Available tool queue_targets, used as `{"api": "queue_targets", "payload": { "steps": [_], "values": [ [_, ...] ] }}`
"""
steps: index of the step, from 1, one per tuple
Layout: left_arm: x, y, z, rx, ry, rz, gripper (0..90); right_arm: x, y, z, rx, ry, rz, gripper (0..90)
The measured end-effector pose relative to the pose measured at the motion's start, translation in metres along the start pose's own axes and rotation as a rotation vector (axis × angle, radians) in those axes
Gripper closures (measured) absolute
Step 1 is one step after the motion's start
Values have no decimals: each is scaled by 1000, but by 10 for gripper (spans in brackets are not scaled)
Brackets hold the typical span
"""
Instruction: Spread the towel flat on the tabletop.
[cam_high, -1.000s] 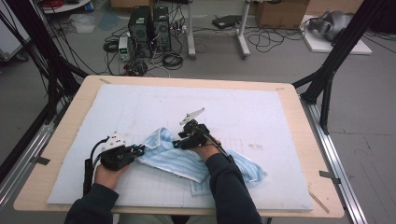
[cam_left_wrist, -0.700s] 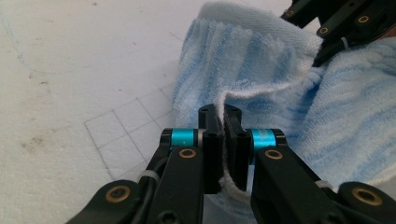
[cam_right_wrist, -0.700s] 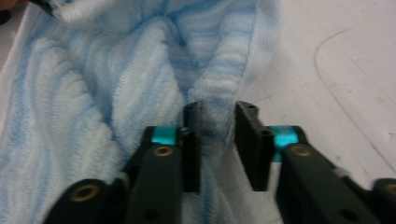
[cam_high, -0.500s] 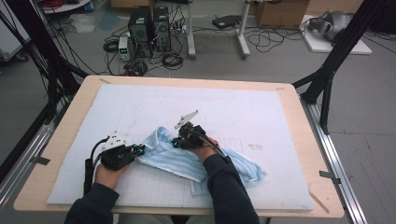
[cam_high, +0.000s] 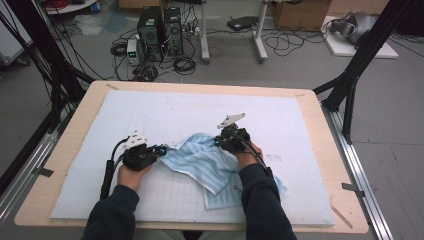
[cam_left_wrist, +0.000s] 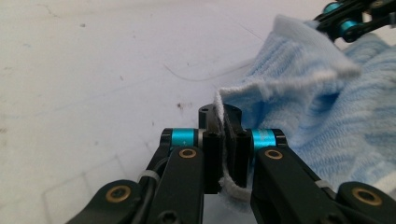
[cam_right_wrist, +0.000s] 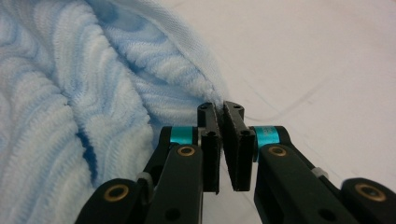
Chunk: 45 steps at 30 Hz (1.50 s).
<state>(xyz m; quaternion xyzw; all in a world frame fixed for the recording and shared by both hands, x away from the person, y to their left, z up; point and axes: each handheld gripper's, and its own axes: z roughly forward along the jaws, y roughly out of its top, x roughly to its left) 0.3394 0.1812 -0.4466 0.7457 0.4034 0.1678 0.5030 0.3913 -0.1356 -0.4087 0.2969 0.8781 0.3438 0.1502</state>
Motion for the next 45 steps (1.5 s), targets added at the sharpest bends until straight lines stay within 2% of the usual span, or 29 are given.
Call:
{"api": "queue_targets", "payload": {
  "steps": [2,3,5,6,9,10,11,12,16,20,24,27,29,31,33,37,41,42,43,45],
  "values": [
    [-5,4,8,-10,9,8,859,-4,-3,-6,6,-31,6,856],
    [-6,5,12,-13,16,4,823,-7,-5,-9,9,-44,8,856],
    [-8,6,18,-4,9,-34,675,-13,-8,-15,11,-74,21,856],
    [-10,6,20,-4,0,-37,598,-16,-10,-18,11,-84,34,856],
    [-16,7,22,-15,-14,-26,476,-26,-14,-27,10,-144,54,855],
    [-18,8,22,-11,-15,-17,476,-26,-14,-27,10,-144,54,855],
    [-19,8,22,-6,-9,-6,467,-27,-14,-29,13,-163,54,855],
    [-20,8,21,-1,-4,4,464,-28,-14,-30,21,-207,49,856],
    [-18,8,19,6,-3,1,446,-41,-20,-38,25,-278,111,856],
    [-21,10,18,-10,-33,0,445,-55,-31,-44,40,-350,171,855],
    [-30,10,21,-7,-97,-1,449,-63,-39,-49,54,-431,219,848],
    [-41,12,25,-1,-166,11,451,-64,-45,-48,45,-415,230,808],
    [-51,15,28,2,-212,27,451,-63,-48,-49,7,-379,237,710],
    [-61,16,32,3,-262,30,454,-62,-50,-52,-23,-373,243,665],
    [-71,16,36,27,-296,53,455,-61,-53,-58,-49,-365,254,614],
    [-87,12,49,81,-324,81,447,-58,-60,-71,-105,-355,256,533],
    [-99,8,59,141,-330,114,462,-56,-69,-84,-139,-343,257,527],
    [-102,8,61,166,-318,129,498,-56,-71,-86,-138,-338,256,520],
    [-104,8,62,184,-314,147,569,-56,-74,-87,-138,-334,258,515],
    [-105,8,64,232,-294,160,807,-55,-80,-88,-139,-327,263,510]
  ]
}}
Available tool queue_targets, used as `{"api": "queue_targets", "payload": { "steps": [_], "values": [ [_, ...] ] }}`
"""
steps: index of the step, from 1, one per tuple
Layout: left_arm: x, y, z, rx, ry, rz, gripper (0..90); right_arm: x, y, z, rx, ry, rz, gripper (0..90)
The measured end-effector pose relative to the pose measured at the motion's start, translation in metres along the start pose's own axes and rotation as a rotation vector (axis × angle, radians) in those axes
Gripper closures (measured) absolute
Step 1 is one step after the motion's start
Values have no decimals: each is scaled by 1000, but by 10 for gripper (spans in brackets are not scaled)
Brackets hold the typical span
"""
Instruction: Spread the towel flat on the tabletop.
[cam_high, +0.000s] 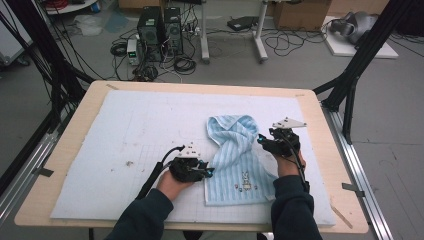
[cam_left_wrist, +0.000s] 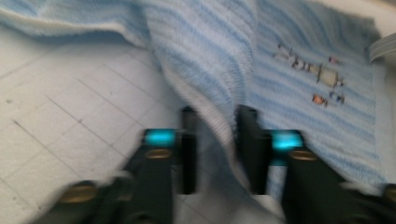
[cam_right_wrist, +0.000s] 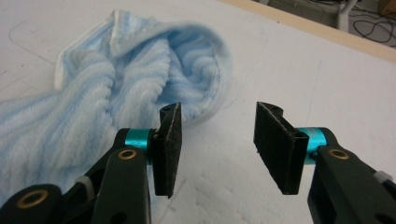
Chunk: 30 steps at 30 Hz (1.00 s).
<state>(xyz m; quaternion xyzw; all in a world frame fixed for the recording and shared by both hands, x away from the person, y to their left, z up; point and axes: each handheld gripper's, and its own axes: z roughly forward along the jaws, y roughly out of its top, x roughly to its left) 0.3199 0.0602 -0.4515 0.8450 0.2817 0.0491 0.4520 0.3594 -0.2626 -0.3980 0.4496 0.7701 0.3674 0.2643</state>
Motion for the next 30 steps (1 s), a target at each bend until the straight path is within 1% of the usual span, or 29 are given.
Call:
{"api": "queue_targets", "payload": {
  "steps": [1,2,4,7,8,10,13,15,18,23,25,30],
  "values": [
    [1,0,0,11,0,-6,854,0,-2,-1,0,0,4,509],
    [2,0,-1,13,3,-9,862,-1,-5,-1,1,4,10,509],
    [5,-1,-5,18,27,-3,865,-2,-9,-2,2,11,18,508],
    [10,-5,-13,15,44,-16,866,-2,-15,-5,-2,20,28,507],
    [13,-7,-17,15,52,-17,865,-2,-18,-5,-4,21,27,507],
    [18,-11,-25,18,67,-17,866,-1,-21,-5,7,23,21,505],
    [26,-18,-39,19,91,-34,865,1,-26,-3,8,33,32,504],
    [32,-22,-48,13,111,-39,865,3,-28,-2,12,40,30,504],
    [40,-30,-63,-7,129,-60,864,7,-30,0,9,50,32,501],
    [54,-46,-83,-9,168,-90,864,15,-31,3,11,74,18,499],
    [58,-50,-90,-9,184,-91,864,19,-31,4,17,82,15,500],
    [69,-64,-108,-32,218,-128,864,30,-27,8,15,110,2,504]
  ]
}}
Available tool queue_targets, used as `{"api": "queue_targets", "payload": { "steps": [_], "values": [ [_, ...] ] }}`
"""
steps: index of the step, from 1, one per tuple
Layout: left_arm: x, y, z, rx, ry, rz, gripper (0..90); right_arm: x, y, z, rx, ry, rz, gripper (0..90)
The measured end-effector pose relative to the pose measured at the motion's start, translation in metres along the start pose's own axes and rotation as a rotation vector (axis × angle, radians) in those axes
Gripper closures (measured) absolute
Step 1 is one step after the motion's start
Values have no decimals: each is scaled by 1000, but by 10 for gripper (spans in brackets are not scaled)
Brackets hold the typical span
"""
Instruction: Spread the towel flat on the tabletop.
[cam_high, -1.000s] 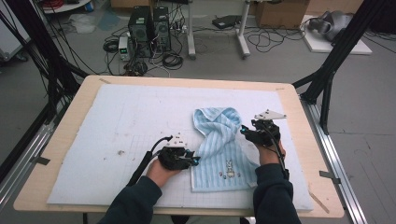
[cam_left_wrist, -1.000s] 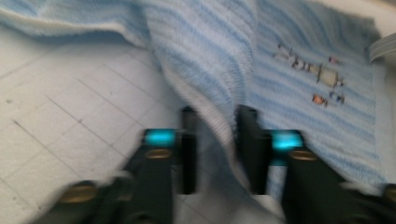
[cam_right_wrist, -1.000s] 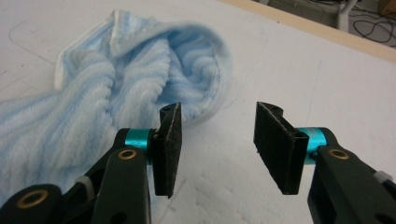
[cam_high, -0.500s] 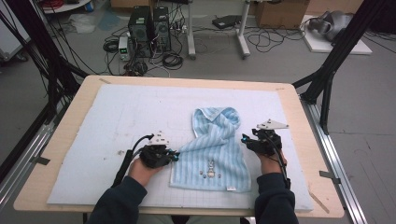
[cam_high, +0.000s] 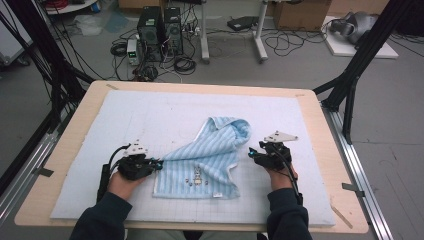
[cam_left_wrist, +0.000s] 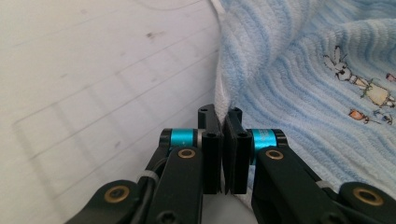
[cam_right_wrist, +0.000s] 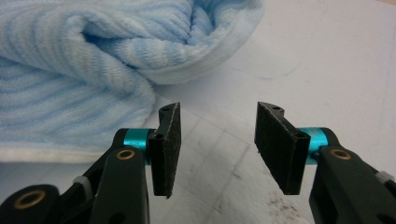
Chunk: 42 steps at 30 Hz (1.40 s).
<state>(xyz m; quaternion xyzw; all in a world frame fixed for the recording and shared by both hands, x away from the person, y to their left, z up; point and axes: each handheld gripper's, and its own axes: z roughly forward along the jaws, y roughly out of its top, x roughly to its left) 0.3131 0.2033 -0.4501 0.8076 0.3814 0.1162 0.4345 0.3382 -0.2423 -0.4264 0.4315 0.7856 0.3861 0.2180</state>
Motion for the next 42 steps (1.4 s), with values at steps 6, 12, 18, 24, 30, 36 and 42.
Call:
{"api": "queue_targets", "payload": {
  "steps": [6,12,18,24,30,36,42],
  "values": [
    [13,-10,-18,-17,26,-24,865,11,8,8,-8,51,-8,504],
    [21,-19,-28,-29,35,-38,865,32,21,21,1,141,-66,503],
    [21,-21,-31,-41,23,-31,864,48,36,45,22,171,-58,482],
    [21,-22,-32,-52,15,-28,864,46,42,56,70,51,-82,793],
    [20,-22,-32,-51,10,-21,865,25,45,59,92,-33,-74,807],
    [20,-21,-31,-50,16,-32,865,-4,60,61,118,-125,-38,807],
    [18,-20,-30,-51,9,-24,864,-24,66,65,166,-207,-13,794]
  ]
}}
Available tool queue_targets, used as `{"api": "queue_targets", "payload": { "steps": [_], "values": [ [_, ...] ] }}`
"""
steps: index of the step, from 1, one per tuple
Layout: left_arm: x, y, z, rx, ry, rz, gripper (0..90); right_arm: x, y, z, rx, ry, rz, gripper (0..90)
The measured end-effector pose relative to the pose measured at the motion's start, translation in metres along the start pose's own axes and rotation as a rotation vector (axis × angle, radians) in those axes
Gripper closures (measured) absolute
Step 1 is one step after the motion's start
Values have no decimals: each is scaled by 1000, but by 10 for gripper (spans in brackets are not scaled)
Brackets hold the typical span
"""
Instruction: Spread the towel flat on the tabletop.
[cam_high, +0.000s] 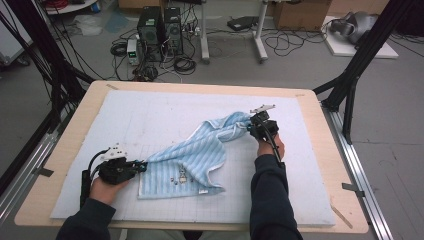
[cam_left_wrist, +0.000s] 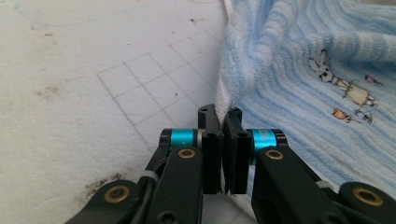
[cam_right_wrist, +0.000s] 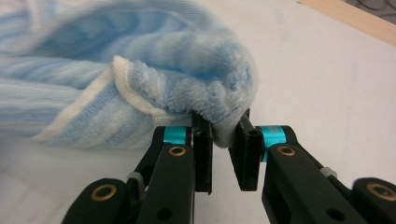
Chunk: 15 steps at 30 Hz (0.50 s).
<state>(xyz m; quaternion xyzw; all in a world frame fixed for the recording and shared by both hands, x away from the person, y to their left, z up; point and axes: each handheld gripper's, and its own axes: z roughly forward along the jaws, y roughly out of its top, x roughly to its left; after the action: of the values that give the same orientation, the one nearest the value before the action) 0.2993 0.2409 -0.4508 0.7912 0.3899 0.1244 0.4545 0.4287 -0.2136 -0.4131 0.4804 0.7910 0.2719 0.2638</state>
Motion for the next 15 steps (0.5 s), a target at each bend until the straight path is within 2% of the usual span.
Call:
{"api": "queue_targets", "payload": {
  "steps": [3,4,6,11,15],
  "values": [
    [-1,1,1,-1,-1,-1,864,-7,-4,2,28,-53,38,704],
    [-1,1,2,-3,-1,-2,864,-9,-5,2,31,-58,60,672],
    [0,1,2,-3,0,-4,864,-11,-7,-3,2,-51,90,638],
    [0,1,1,-11,5,-7,854,-6,-14,-25,-121,-6,98,562],
    [-1,0,1,-20,2,2,858,2,-25,-38,-166,65,80,556]
  ]
}}
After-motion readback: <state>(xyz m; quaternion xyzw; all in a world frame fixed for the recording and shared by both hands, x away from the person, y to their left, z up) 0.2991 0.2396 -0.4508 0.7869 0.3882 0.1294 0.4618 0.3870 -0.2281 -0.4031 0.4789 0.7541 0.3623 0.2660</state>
